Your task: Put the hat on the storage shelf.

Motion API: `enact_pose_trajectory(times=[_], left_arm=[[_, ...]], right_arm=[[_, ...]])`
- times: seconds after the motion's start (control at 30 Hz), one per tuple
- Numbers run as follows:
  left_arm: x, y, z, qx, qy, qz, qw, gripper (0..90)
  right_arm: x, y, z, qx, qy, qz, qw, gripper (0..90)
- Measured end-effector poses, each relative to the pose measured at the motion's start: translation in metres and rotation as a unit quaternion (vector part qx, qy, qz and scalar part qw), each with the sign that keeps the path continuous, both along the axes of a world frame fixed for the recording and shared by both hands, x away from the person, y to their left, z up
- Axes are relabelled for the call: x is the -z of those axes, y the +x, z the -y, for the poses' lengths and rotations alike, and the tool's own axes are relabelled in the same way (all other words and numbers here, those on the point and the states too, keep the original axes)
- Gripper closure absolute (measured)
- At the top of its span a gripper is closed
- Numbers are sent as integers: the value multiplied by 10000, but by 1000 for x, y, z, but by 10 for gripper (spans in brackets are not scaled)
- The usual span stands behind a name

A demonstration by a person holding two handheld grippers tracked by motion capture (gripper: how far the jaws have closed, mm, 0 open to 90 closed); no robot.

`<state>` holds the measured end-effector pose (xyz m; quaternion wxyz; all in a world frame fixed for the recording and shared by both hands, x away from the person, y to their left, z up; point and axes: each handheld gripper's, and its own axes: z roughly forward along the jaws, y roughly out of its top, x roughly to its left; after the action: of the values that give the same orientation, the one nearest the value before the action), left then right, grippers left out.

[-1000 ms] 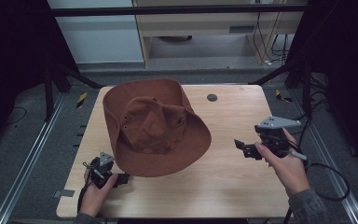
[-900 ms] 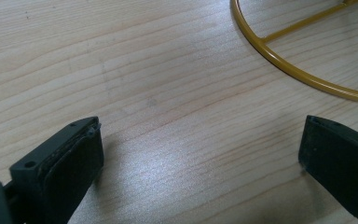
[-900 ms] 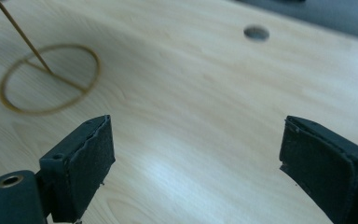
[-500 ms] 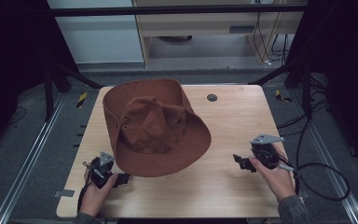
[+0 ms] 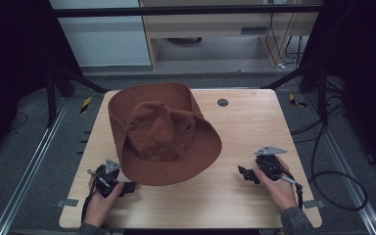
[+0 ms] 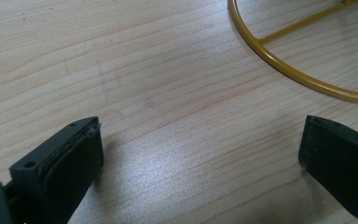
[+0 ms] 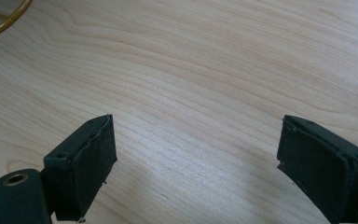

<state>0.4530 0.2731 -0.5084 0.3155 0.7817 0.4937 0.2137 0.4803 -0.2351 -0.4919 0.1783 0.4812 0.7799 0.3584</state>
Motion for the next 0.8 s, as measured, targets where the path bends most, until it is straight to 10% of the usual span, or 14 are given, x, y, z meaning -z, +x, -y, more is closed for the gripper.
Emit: enact_pose_trajectory(times=[0.63, 0.8], left_arm=[[0, 0, 1, 21, 1, -4, 10000, 0], [0, 0, 1, 23, -1, -4, 10000, 0]], right_arm=[[15, 3, -9, 142, 44, -89, 9999, 80], [20, 0, -18, 106, -320, 140, 9993, 38]])
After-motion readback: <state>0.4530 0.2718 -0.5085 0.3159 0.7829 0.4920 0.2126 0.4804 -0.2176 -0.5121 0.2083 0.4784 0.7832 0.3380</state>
